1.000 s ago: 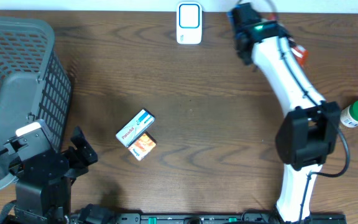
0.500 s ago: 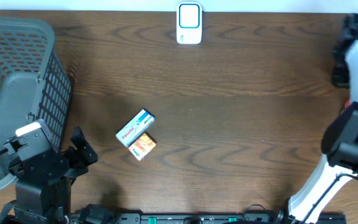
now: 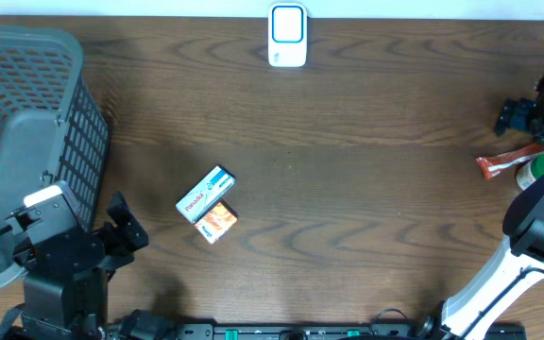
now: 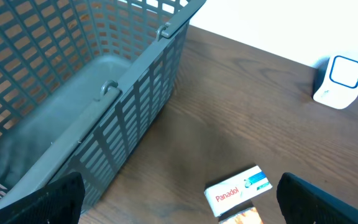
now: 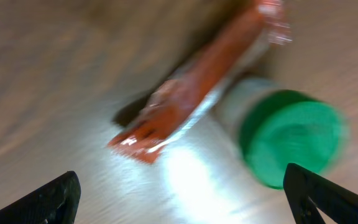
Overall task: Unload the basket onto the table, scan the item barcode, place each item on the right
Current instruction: 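Carry the TOP bar to the right table edge and release it, then reach the right gripper to the orange Kleenex pack and grasp it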
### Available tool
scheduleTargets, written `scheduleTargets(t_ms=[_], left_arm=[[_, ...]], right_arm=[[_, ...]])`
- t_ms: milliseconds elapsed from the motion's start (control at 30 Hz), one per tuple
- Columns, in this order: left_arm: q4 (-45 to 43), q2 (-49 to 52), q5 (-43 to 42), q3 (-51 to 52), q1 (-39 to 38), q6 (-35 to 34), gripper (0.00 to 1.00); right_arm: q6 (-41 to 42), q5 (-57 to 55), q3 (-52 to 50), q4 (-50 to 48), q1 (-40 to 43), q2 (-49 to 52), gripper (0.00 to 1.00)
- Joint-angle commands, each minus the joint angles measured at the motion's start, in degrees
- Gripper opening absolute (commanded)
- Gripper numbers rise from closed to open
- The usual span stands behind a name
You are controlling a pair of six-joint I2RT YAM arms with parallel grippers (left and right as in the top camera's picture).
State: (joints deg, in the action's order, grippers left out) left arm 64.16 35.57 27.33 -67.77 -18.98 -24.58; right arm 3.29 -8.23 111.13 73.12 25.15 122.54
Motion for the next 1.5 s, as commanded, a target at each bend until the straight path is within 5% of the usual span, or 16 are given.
scheduleTargets(t_ms=[0,200,833,1100,1467], left_arm=[[0.1,0.0,0.3,-0.7,-0.1,0.3,0.98],[0.1,0.0,0.3,-0.7,-0.1,0.3,0.98],[0.1,0.0,0.3,-0.7,-0.1,0.3,0.98],[0.1,0.0,0.3,-0.7,-0.1,0.3,0.98],[0.1,0.0,0.3,-0.7,-0.1,0.3,0.98]], right_arm=[[-0.3,17.4,-0.1,0.2,-1.9,-3.5,0.99],[-0.3,30.7,-0.4,1.6,-10.2,-4.3,0.99],[-0.3,24.7,-1.4,-3.1,-69.1,-4.3,0.99],[5.9,11.8,-1.4,-7.0,-79.3,-0.2,0.99],[14.1,11.5,-1.4,-12.1,-83.1,6.9,0.99]])
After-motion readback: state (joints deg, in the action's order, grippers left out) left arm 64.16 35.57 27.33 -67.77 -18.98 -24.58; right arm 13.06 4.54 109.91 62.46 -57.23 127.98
